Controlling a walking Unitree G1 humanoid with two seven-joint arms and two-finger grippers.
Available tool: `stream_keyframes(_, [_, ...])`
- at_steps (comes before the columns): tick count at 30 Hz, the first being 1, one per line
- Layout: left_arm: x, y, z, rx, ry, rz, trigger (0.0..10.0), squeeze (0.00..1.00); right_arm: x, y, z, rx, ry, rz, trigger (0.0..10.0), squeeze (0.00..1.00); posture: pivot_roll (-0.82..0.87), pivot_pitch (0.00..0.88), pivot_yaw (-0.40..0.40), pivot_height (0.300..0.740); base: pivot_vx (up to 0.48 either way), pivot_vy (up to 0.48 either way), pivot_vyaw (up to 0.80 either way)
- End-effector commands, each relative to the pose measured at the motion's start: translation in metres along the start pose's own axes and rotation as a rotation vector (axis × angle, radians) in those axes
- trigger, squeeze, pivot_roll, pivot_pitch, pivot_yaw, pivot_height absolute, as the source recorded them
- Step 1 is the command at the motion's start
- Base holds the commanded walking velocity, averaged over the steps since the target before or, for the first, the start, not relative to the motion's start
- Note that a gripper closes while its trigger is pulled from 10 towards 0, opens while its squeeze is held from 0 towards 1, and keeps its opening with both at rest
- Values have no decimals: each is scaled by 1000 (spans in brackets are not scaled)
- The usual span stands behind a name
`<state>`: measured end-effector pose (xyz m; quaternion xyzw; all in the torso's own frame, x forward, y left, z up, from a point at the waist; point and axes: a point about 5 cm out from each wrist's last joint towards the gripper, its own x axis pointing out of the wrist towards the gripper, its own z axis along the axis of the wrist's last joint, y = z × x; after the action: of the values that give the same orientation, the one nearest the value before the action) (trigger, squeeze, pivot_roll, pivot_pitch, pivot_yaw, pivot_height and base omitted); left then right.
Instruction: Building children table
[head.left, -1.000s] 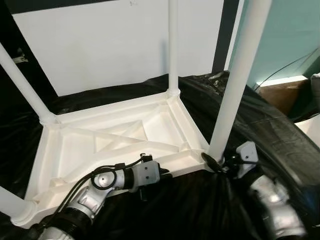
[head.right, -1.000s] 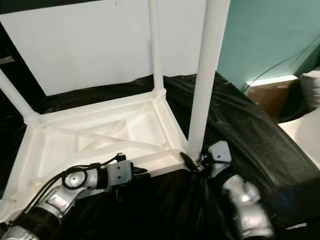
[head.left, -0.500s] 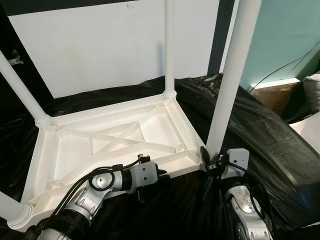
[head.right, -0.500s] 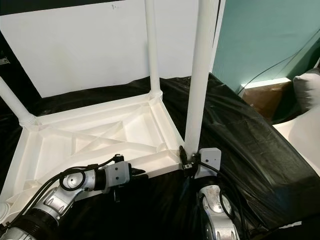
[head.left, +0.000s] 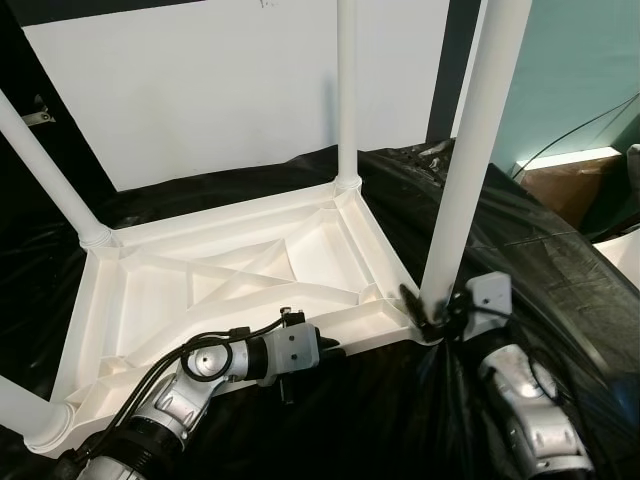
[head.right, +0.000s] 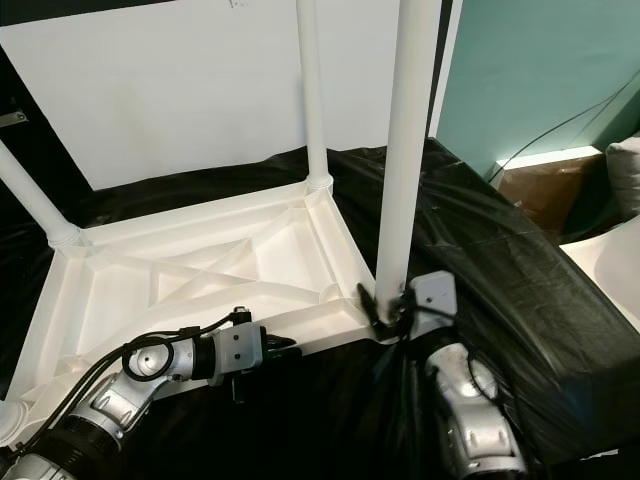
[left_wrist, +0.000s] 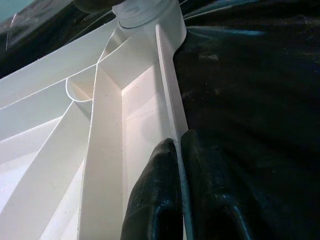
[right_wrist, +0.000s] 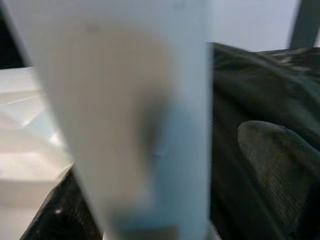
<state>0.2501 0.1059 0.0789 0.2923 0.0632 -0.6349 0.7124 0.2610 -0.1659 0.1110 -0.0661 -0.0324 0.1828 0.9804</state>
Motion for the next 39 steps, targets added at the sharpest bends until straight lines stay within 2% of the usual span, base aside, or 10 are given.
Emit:
stream_keyframes(1, [2,-51,-50,-185,217,-208,10000,0,1,3,-3,24,12,17,10000,0,-35,9,-4,740,0,0,0])
stream_keyframes(7, [2,-51,-50,-185,217,-208,10000,0,1,3,-3,24,12,17,10000,0,-35,9,-4,740,0,0,0])
stream_keyframes(8, [3,-50,-50,-183,217,-210,10000,0,0,2,-1,-2,25,141,10000,0,-39,6,-2,740,0,0,0])
stream_keyframes(9, [3,-50,-50,-182,217,-207,10000,0,1,-5,1,-67,61,317,7765,0,-27,0,-14,740,0,0,0])
stream_keyframes(10, [4,-49,-50,-181,217,-204,10000,0,1,-10,2,-111,94,430,7765,0,-27,0,-14,740,0,0,0])
stream_keyframes(13, [4,-49,-50,-182,217,-201,10000,0,2,-15,3,-142,120,497,6980,0,-23,0,-16,740,0,0,0])
stream_keyframes(15, [4,-50,-51,-188,216,-196,10000,0,4,-21,2,-134,165,559,0,0,-14,2,-18,740,0,0,0])
stream_keyframes(34, [3,-51,-51,-190,219,-193,10000,0,5,-29,-1,-94,206,618,0,0,-14,4,-9,740,0,0,0])
stream_keyframes(37, [3,-51,-50,-188,216,-197,10000,0,11,-19,-1,-14,76,365,0,0,-20,4,-9,740,0,0,0])
stream_keyframes(39, [3,-51,-50,-188,216,-197,10000,0,11,-19,-1,-14,76,365,0,0,-20,4,-9,740,0,0,0])
